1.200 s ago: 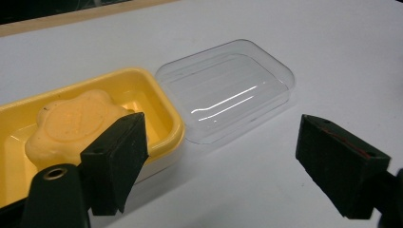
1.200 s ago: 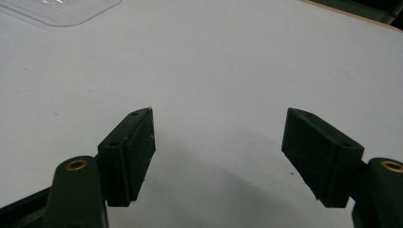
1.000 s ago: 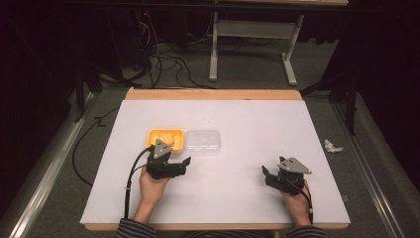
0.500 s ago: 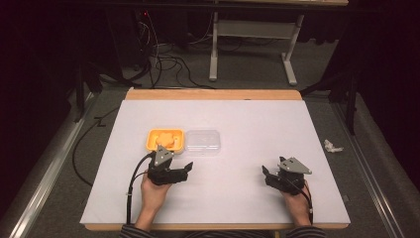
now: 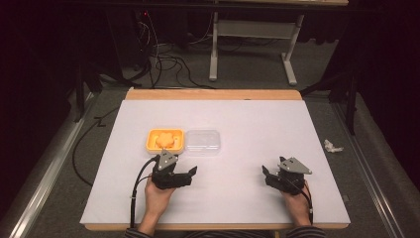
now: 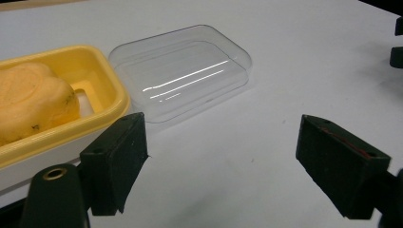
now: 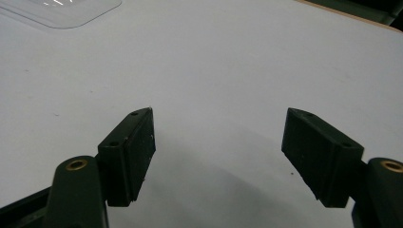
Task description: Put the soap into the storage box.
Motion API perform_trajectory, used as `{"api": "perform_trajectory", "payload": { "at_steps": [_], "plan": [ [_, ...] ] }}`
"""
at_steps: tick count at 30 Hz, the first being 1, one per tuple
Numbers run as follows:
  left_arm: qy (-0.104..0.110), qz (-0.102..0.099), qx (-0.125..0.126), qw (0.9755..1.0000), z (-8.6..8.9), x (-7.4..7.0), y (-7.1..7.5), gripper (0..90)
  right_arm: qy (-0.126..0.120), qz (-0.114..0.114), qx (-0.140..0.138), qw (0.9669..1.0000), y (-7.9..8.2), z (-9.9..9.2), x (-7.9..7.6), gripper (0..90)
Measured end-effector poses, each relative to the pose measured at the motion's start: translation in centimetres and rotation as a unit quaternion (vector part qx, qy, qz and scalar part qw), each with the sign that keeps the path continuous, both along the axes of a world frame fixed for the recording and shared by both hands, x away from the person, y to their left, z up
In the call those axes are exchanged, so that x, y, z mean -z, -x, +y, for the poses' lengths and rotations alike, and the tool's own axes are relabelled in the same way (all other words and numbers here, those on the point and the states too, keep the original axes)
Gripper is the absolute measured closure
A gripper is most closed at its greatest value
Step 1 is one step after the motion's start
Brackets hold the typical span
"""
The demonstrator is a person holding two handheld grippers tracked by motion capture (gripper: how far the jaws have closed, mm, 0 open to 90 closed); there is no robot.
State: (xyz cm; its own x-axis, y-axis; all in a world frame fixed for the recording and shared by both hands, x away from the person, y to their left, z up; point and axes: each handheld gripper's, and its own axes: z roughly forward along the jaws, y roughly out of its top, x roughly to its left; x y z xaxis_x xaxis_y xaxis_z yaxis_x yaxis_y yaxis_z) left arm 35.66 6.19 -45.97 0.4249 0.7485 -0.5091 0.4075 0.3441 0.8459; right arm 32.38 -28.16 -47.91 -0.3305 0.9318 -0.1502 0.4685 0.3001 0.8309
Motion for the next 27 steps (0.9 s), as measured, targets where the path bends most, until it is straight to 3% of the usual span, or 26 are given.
{"api": "perform_trajectory", "payload": {
  "at_steps": [7, 12, 27],
  "plan": [
    [0.001, 0.004, -0.001, 1.0, -0.2, 0.4, 0.2, 18.3, -0.001, -0.002, 0.0, 1.0, 0.0, 0.0, 0.0, 27.3],
    [-0.004, 0.018, -0.002, 0.9998, -0.3, 0.6, 0.1, 18.4, -0.001, -0.002, 0.0, 1.0, 0.0, 0.0, 0.0, 27.3],
    [-0.006, 0.024, -0.003, 0.9997, -0.8, 1.4, 0.7, 18.4, -0.002, -0.002, 0.0, 1.0, 0.0, 0.0, 0.0, 27.2]
  ]
}}
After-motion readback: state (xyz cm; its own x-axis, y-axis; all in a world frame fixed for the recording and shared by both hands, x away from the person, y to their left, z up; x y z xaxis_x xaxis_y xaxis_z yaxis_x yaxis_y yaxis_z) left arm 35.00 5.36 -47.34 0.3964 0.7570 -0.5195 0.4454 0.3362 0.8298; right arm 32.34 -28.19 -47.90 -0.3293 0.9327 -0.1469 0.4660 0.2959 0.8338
